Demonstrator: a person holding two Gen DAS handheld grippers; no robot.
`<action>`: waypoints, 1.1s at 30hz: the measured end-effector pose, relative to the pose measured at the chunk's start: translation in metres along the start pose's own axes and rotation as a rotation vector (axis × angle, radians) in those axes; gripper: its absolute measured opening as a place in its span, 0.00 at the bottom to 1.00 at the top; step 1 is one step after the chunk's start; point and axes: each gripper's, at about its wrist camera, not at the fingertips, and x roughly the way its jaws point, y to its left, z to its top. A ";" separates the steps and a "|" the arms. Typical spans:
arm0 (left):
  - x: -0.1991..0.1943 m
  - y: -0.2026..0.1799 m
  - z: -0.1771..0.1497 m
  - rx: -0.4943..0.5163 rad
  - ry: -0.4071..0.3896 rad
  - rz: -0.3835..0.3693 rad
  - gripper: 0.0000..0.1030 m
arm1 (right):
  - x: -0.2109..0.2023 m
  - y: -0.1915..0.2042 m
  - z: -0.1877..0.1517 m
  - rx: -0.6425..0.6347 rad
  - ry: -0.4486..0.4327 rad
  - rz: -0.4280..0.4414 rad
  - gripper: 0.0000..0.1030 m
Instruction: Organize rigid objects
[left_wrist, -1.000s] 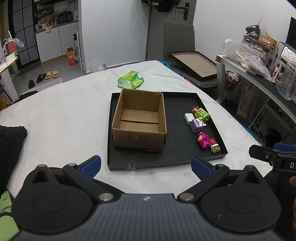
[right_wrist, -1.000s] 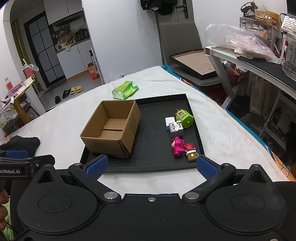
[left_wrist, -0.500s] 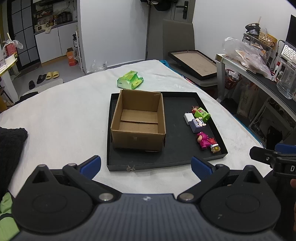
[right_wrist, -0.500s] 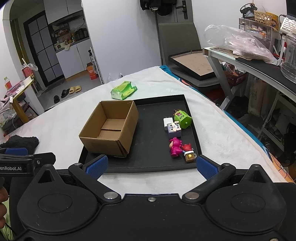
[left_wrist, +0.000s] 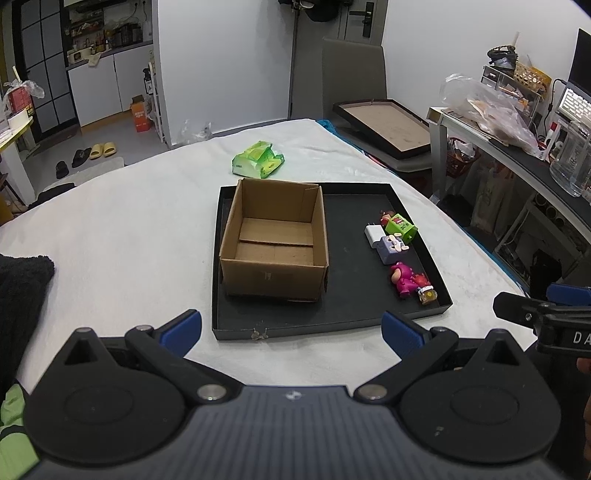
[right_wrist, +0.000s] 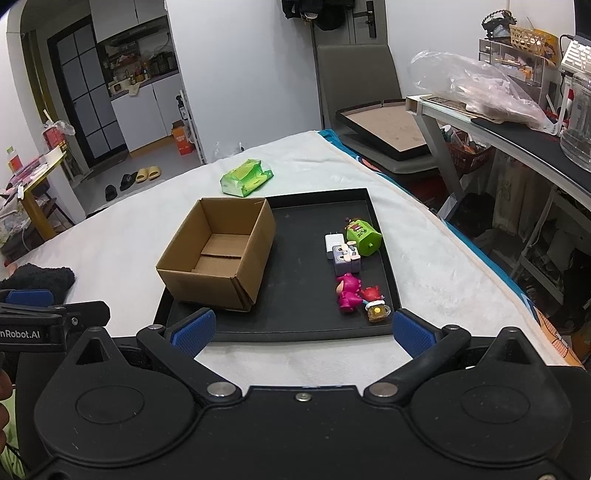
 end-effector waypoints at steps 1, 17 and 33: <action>0.000 0.001 0.001 -0.003 0.003 -0.001 1.00 | 0.000 0.000 0.000 0.000 0.000 0.000 1.00; 0.004 0.004 0.009 -0.018 0.014 -0.009 1.00 | 0.006 -0.004 0.005 0.041 -0.005 0.001 1.00; 0.037 0.013 0.015 -0.061 0.043 0.007 1.00 | 0.045 -0.028 0.002 0.099 0.049 0.042 1.00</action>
